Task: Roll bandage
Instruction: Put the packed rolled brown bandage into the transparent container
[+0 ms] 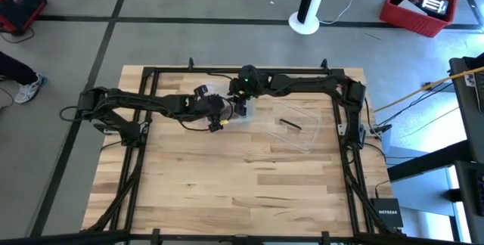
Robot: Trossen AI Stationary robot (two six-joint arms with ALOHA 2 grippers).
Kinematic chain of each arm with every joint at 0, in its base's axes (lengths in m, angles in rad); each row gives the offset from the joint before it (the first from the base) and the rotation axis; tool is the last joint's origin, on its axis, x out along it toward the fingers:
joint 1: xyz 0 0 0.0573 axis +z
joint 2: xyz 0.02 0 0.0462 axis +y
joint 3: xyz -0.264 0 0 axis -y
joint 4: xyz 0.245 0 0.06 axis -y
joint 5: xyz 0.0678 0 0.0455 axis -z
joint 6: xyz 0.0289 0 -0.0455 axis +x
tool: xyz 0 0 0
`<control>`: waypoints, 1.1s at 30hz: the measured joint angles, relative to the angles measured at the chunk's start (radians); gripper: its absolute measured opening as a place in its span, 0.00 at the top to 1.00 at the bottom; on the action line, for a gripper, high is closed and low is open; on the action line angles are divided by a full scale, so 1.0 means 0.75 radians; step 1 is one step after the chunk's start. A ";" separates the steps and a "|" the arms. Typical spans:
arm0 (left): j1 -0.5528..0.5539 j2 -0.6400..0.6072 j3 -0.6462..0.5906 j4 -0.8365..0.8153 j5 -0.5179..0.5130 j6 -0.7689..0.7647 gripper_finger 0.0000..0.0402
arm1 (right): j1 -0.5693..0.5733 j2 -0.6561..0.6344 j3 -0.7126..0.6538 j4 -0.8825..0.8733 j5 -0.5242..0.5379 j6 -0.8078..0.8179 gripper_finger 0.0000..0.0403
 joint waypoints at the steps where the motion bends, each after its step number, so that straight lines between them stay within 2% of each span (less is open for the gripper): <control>1: -0.008 -0.010 0.008 -0.005 0.000 0.015 0.68 | 0.001 0.001 -0.001 -0.001 0.013 0.000 0.73; 7: -0.058 -0.144 0.064 0.011 -0.048 0.106 0.68 | 0.000 -0.001 -0.003 -0.008 0.035 -0.003 0.73; 12: -0.010 -0.185 0.051 0.015 -0.065 0.109 0.68 | 0.004 0.000 -0.005 -0.011 0.040 0.006 0.73; 19: 0.074 -0.144 -0.094 0.107 0.068 0.009 0.68 | 0.009 0.002 -0.006 -0.011 0.038 0.004 0.73; 26: 0.078 -0.137 -0.219 0.167 0.107 -0.102 0.68 | 0.011 0.002 -0.007 0.010 0.030 0.054 0.72; 29: 0.074 -0.140 -0.224 0.156 0.114 -0.117 0.68 | 0.018 0.002 -0.007 0.015 0.030 0.044 0.67; 33: 0.067 -0.147 -0.225 0.172 0.113 -0.100 0.68 | 0.030 0.000 -0.003 0.014 0.031 0.009 0.53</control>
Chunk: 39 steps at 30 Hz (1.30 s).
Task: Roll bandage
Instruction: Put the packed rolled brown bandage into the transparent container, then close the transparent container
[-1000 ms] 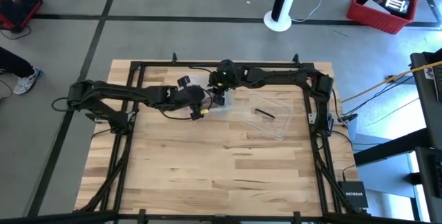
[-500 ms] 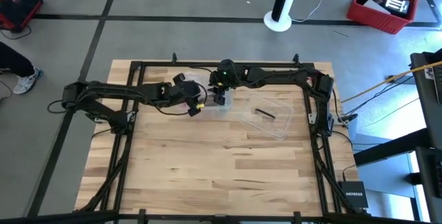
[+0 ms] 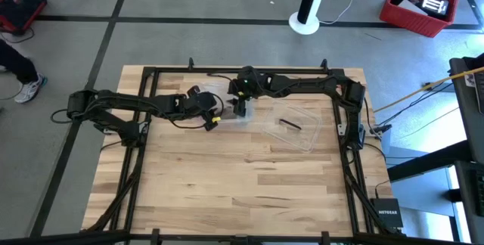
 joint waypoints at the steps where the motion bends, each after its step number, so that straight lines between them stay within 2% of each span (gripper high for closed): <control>1: 0.000 -0.001 0.000 0.004 0.001 0.001 0.68 | 0.000 -0.010 0.010 -0.024 -0.004 -0.016 0.49; 5: 0.000 -0.001 -0.001 0.004 0.005 0.005 0.68 | -0.003 -0.062 0.070 -0.188 -0.050 -0.011 0.36; 8: -0.001 -0.001 -0.002 0.003 0.008 0.003 0.68 | -0.003 -0.137 0.101 -0.201 -0.049 -0.036 0.31; 16: -0.006 -0.002 0.036 -0.023 0.001 0.032 0.68 | -0.003 -0.325 0.101 -0.260 -0.041 -0.097 0.28; 18: -0.015 -0.018 0.072 -0.024 0.001 0.059 0.68 | -0.003 -0.412 0.105 -0.371 -0.061 -0.103 0.28; 20: -0.025 -0.044 0.105 -0.005 -0.001 0.080 0.68 | 0.006 -0.503 0.104 -0.558 -0.109 -0.121 0.28; 24: -0.038 -0.072 0.121 -0.013 0.001 0.133 0.68 | 0.025 -0.672 0.104 -0.923 -0.118 -0.115 0.28; 27: -0.037 -0.111 0.122 -0.024 -0.001 0.139 0.68 | 0.036 -0.755 0.086 -1.123 -0.025 -0.005 0.28; 30: -0.037 -0.132 0.123 -0.044 -0.009 0.133 0.68 | 0.051 -0.820 -0.015 -1.227 0.089 0.148 0.28; 33: -0.046 -0.157 0.123 -0.046 -0.009 0.111 0.68 | 0.053 -0.881 -0.213 -1.225 0.167 0.274 0.28; 39: -0.098 -0.203 0.124 -0.087 -0.010 0.054 0.68 | 0.048 -0.930 -0.659 -1.021 0.338 0.334 0.30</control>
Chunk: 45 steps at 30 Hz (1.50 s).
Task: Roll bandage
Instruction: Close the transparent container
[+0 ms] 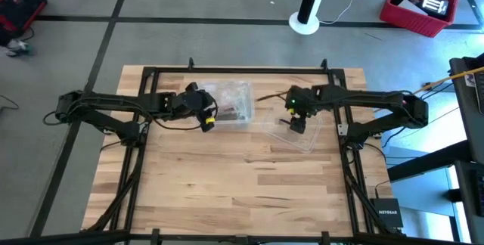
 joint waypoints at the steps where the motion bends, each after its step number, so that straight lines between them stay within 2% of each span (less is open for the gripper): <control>1: -0.009 -0.009 0.001 -0.001 0.000 -0.001 0.68 | 0.000 0.000 -0.049 0.049 0.011 0.000 0.31; 8: -0.052 -0.017 0.001 -0.017 0.000 -0.017 0.68 | 0.002 0.020 -0.286 0.373 -0.066 0.040 0.42; 22: -0.069 -0.017 0.001 -0.010 0.000 -0.046 0.68 | 0.000 0.026 -0.437 0.585 -0.086 0.054 0.59; 25: -0.077 -0.017 0.002 -0.008 0.000 -0.062 0.68 | 0.001 0.026 -0.444 0.614 -0.075 0.044 0.69; 29: -0.093 -0.017 0.002 -0.009 0.000 -0.066 0.68 | 0.001 0.026 -0.444 0.615 -0.052 0.018 0.91; 30: -0.097 -0.017 0.002 -0.009 0.000 -0.071 0.68 | 0.001 0.026 -0.444 0.615 -0.036 -0.002 0.92; 35: -0.126 -0.057 0.002 -0.020 -0.002 -0.081 0.68 | 0.002 0.009 -0.371 0.455 0.020 -0.011 0.91; 42: -0.167 -0.256 0.002 -0.107 -0.105 -0.108 0.68 | 0.002 -0.124 -0.122 0.159 0.087 -0.066 0.91; 45: -0.172 -0.350 0.002 -0.184 -0.150 -0.134 0.68 | 0.002 -0.181 0.011 0.020 0.162 -0.081 0.91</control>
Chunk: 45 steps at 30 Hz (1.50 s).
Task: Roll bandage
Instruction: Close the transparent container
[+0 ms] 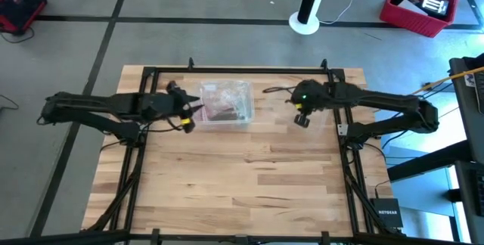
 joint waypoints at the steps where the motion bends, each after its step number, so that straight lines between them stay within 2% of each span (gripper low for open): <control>1: 0.003 -0.028 0.000 -0.021 -0.008 -0.008 0.68 | 0.000 -0.009 0.044 -0.042 0.023 -0.001 0.91; 4: 0.011 -0.083 0.000 -0.095 -0.027 -0.031 0.68 | 0.000 -0.027 0.187 -0.143 0.058 -0.026 0.91; 7: 0.011 -0.111 0.000 -0.156 -0.058 -0.042 0.68 | 0.000 -0.026 0.308 -0.122 0.030 -0.070 0.91; 11: 0.011 -0.115 0.000 -0.143 -0.069 -0.021 0.68 | 0.014 0.024 0.354 0.200 -0.044 -0.174 0.91; 15: 0.011 -0.111 0.000 -0.137 -0.075 -0.010 0.68 | 0.020 0.159 0.354 0.549 -0.108 -0.300 0.91; 17: 0.011 -0.111 0.000 -0.139 -0.075 -0.035 0.68 | 0.020 0.242 0.352 0.714 -0.137 -0.303 0.91; 19: 0.011 -0.111 0.000 -0.137 -0.075 -0.065 0.68 | 0.021 0.318 0.358 0.869 -0.225 -0.298 0.91; 21: 0.010 -0.121 0.000 -0.142 -0.075 -0.066 0.68 | 0.037 0.404 0.399 0.927 -0.285 -0.300 0.91; 26: 0.009 -0.165 0.033 -0.178 -0.076 -0.066 0.68 | 0.091 0.595 0.560 0.858 -0.281 -0.318 0.91; 31: 0.009 -0.221 0.088 -0.191 -0.122 -0.037 0.68 | 0.131 0.695 0.674 0.870 -0.282 -0.303 0.91; 39: 0.010 -0.260 0.104 -0.187 -0.141 -0.031 0.68 | 0.120 0.805 0.685 0.867 -0.227 -0.335 0.91; 45: 0.010 -0.217 0.096 -0.181 -0.140 -0.036 0.68 | 0.122 0.827 0.685 0.909 -0.268 -0.341 0.91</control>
